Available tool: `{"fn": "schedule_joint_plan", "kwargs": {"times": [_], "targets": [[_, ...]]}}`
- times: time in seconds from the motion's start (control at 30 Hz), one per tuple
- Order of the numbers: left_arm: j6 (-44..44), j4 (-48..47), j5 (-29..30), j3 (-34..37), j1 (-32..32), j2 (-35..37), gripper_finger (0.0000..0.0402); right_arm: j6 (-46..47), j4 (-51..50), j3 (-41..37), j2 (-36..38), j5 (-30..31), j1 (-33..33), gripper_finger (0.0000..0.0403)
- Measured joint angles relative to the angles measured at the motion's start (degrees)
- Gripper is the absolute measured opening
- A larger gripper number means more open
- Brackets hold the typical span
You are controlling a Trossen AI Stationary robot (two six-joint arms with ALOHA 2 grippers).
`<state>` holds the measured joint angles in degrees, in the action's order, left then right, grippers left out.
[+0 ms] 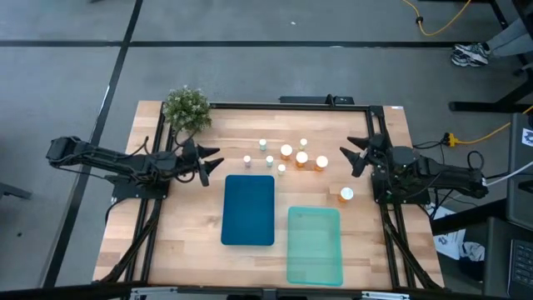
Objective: Pick and place medicine bottles into bin by pill shape (circle, oval)
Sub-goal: Put the pink pill bottle into the blue bin
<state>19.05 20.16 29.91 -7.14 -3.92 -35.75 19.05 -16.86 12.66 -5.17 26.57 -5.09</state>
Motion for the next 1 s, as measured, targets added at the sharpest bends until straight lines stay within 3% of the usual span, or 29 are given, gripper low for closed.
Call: {"fn": "schedule_joint_plan", "kwargs": {"times": [0.13,0.33,0.6,0.73,1.0], "targets": [[0.1,-0.1,0.0,0.0,0.0,-0.7,0.0202,3.6,-5.4,5.1,-3.5,-3.4,-0.5,0.0287],[0.1,-0.2,0.0,0.0,0.0,-2.4,0.0202,10.7,-13.0,8.5,-8.9,-3.8,-0.5,0.0287],[0.3,-0.2,-0.3,0.0,0.0,-3.0,0.0202,12.4,-13.6,8.5,-13.5,-3.8,-0.5,0.0287],[-2.8,-0.2,-5.7,0.0,-0.1,-3.0,0.0202,12.2,-13.4,8.5,-14.2,-3.8,-0.5,0.0287],[-6.2,4.7,-5.3,-0.6,0.2,-3.0,0.0202,12.2,-13.4,8.5,-14.2,-3.8,-0.5,0.0287]]}}
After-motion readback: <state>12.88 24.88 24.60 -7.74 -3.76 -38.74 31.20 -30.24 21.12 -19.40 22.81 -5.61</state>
